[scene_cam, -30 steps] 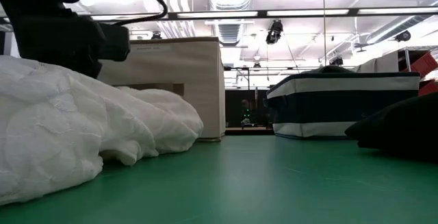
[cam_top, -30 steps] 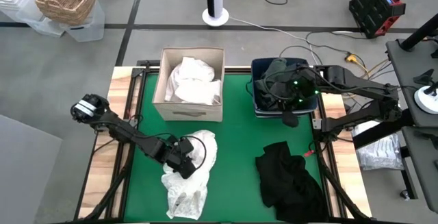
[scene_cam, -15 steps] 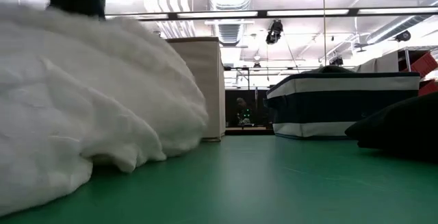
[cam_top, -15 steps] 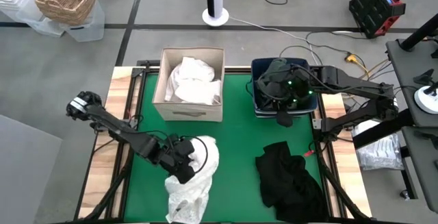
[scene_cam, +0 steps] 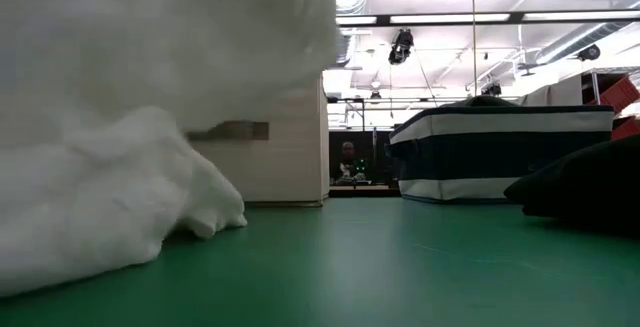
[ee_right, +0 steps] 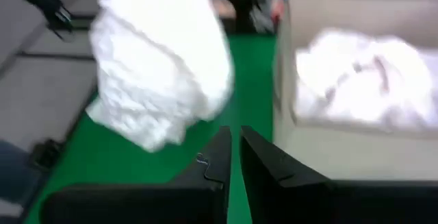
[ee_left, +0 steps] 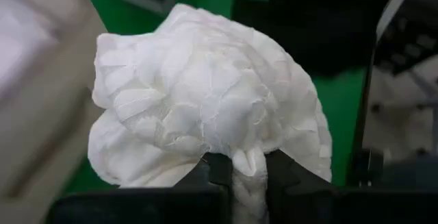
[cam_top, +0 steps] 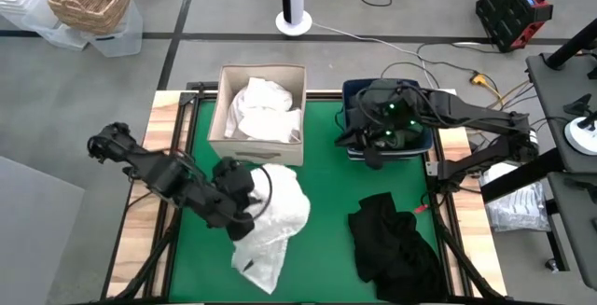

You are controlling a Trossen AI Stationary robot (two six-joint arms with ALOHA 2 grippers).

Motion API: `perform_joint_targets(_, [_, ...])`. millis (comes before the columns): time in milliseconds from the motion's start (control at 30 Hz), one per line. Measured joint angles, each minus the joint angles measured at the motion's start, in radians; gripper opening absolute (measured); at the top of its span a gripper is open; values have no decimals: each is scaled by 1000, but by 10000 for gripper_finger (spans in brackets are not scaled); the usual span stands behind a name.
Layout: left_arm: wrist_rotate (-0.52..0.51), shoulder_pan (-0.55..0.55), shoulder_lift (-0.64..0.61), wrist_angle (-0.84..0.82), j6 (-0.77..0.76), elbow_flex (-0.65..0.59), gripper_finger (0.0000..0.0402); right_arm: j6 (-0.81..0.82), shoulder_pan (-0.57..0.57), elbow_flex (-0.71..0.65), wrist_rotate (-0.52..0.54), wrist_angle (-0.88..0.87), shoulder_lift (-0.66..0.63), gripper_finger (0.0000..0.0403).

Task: Sort clothes
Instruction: Put the white shirt into the white laundry bin

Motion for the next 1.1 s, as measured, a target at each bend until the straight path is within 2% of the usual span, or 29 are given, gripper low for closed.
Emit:
perform_joint_targets(133, [-91,1,0,-23,88,128,9,22,12,0,-59,140,28,58])
perform_joint_targets(300, [-170,2,0,-24,210,224,8,45,46,16,-68,283,68,137])
perform_joint_targets(533, [-319,2,0,-19,324,277,8,109,76,52,-68,401,145,252])
perform_joint_targets(700, [-351,16,6,16,365,275,8,116,95,84,-68,468,221,313])
perform_joint_targets(900, [-400,45,50,45,425,275,8,96,128,179,-72,489,320,353])
perform_joint_targets(1100, [-466,51,86,78,438,275,8,82,161,312,-113,459,419,350])
